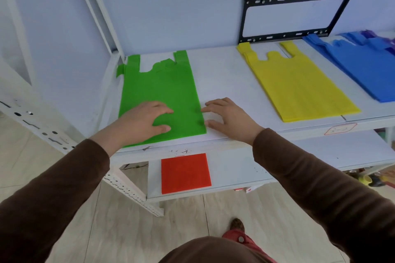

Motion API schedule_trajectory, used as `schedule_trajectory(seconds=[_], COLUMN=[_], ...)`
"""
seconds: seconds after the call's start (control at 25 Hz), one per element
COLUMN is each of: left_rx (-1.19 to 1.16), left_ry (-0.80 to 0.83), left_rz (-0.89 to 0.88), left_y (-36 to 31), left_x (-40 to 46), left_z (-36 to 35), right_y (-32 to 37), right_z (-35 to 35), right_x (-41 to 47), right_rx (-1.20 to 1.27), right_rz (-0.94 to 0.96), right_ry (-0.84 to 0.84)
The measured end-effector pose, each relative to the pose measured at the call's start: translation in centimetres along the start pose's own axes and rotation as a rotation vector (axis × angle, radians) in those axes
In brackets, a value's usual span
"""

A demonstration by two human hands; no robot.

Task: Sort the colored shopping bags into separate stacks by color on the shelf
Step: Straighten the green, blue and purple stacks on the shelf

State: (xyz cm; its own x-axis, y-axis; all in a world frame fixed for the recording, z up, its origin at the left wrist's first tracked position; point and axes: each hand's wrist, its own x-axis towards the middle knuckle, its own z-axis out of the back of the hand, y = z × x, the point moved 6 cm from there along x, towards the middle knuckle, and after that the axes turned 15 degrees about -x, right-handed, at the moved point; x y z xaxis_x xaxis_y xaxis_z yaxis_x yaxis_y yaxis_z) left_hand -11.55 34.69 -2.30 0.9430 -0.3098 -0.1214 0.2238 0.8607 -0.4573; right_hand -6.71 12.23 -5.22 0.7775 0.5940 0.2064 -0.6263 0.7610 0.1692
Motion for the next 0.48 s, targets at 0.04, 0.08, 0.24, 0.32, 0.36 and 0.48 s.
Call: schedule_trajectory(seconds=[0.04, 0.08, 0.24, 0.32, 0.36, 0.48], left_rx=[0.021, 0.036, 0.032, 0.02, 0.024, 0.014], left_ry=[-0.006, -0.005, -0.018, -0.04, -0.055, -0.121], left_rz=[-0.029, -0.054, -0.165, -0.215, -0.235, -0.289], left_y=[-1.7, -3.3, -10.4, -14.8, -17.1, -25.5], left_x=[0.8, 1.7, 6.6, 9.3, 10.6, 14.2], left_z=[-0.3, -0.7, -3.2, -5.0, -6.0, -9.4], right_y=[-1.3, -2.7, -9.5, -13.5, -15.6, -22.0], right_z=[0.7, 1.4, 4.2, 5.8, 6.7, 9.7], right_x=[-0.9, -1.9, -7.2, -10.6, -12.3, -18.1], right_rx=[-0.026, -0.052, -0.112, -0.143, -0.164, -0.218], right_rz=[-0.027, -0.057, -0.175, -0.224, -0.243, -0.289], right_ry=[-0.028, -0.049, -0.071, -0.077, -0.085, -0.105])
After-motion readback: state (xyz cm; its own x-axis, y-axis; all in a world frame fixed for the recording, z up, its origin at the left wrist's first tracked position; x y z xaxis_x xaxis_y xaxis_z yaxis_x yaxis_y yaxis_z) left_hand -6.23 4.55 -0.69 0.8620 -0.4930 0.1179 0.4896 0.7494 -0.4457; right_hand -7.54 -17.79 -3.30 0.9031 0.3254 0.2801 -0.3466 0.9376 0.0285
